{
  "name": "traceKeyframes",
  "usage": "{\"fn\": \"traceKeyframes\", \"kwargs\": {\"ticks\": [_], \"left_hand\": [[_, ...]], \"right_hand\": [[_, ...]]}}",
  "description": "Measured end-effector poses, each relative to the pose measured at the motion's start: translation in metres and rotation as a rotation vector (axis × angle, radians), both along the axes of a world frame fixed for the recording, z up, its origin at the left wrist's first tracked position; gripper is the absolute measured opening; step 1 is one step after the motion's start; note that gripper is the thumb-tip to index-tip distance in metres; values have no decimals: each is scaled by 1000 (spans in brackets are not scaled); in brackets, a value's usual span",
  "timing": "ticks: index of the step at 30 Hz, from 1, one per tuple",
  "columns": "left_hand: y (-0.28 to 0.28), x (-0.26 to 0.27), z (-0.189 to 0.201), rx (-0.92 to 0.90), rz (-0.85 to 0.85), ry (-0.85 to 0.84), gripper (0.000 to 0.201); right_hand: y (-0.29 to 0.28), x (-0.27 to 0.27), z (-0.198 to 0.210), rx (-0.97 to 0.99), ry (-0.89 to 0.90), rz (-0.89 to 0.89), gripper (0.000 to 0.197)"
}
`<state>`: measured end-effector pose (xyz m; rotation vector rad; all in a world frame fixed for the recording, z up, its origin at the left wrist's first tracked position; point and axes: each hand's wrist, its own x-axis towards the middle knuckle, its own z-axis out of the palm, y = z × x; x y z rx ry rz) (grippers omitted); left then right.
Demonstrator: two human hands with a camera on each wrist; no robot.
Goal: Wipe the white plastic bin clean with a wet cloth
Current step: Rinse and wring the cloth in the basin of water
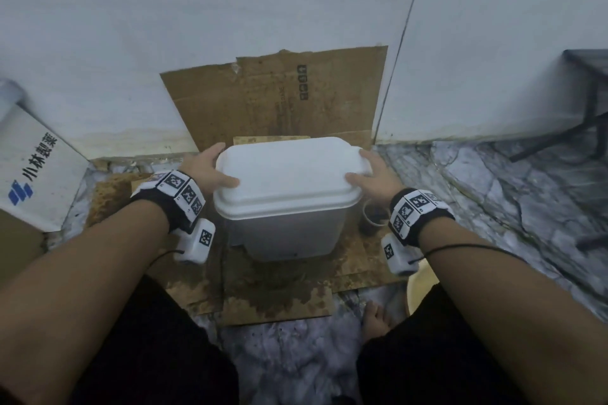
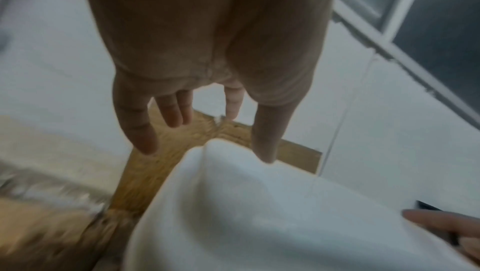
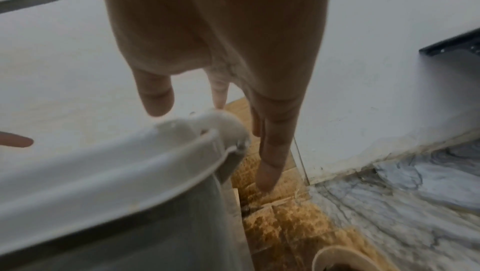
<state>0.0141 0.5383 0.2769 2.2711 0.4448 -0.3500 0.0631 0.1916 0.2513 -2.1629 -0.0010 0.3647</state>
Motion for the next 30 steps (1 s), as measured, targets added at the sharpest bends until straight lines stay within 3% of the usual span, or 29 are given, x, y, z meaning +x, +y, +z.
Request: {"fn": "traceKeyframes", "kwargs": {"ticks": [2,7,16,23,30], "left_hand": [[-9,2,16,152,-9,-20,105],[-64,-5,71,120,-189,-202,62],[-185,2,115,75,-560,-270,54],[-306,13,87,30,-844,-187,54],[-430,5,-2,30,-1090,53,59]], "right_hand": [[-4,-2,21,-132,22,82,76],[-24,-17,76,-223,-15,159,69],[-111,-60,139,-293,37,81,65],[-207,-120,141,-335,122,-117,57],[-294,-174,60,-280,332,-322,55]]}}
